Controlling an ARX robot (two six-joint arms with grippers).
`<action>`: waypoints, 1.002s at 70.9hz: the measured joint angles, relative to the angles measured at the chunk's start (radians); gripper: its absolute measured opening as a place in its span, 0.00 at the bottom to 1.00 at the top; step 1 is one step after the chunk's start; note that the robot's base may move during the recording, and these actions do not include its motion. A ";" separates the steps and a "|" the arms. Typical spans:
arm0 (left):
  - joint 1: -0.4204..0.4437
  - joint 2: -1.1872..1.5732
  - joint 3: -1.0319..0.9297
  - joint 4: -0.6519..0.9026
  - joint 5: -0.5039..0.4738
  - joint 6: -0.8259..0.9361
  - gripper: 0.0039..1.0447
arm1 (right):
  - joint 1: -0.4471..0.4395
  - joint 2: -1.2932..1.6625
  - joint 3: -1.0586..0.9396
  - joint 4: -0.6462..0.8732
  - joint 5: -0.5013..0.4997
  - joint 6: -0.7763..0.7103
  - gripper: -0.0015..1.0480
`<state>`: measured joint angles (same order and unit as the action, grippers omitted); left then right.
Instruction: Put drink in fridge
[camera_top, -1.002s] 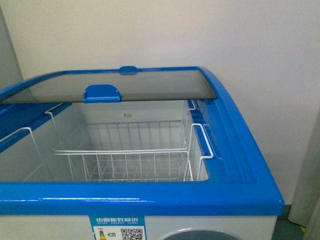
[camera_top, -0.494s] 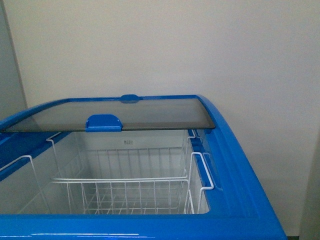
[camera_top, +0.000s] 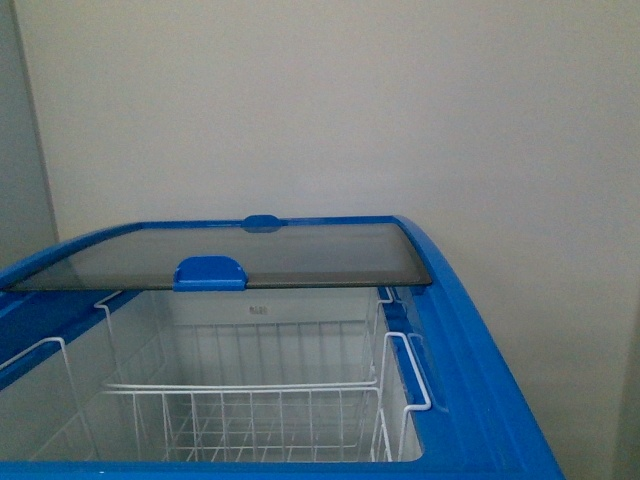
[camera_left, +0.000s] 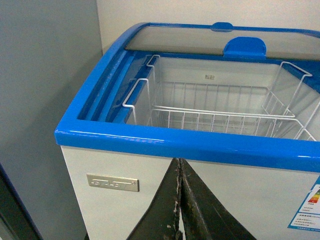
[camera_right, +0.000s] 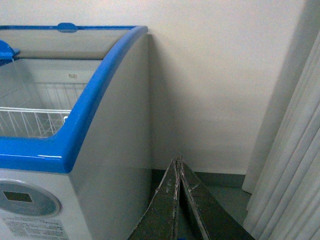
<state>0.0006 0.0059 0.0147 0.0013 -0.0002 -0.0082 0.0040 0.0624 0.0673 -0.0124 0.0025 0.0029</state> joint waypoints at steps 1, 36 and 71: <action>0.000 0.000 0.000 0.000 0.000 0.000 0.02 | 0.000 -0.002 -0.002 0.001 0.000 0.000 0.03; 0.000 0.000 0.000 0.000 0.000 0.000 0.15 | -0.002 -0.056 -0.035 0.010 -0.002 0.000 0.19; 0.000 0.000 0.000 0.000 0.000 0.002 0.92 | -0.002 -0.057 -0.035 0.010 -0.002 0.000 0.93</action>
<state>0.0006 0.0059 0.0147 0.0013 0.0002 -0.0067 0.0021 0.0055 0.0326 -0.0029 0.0006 0.0025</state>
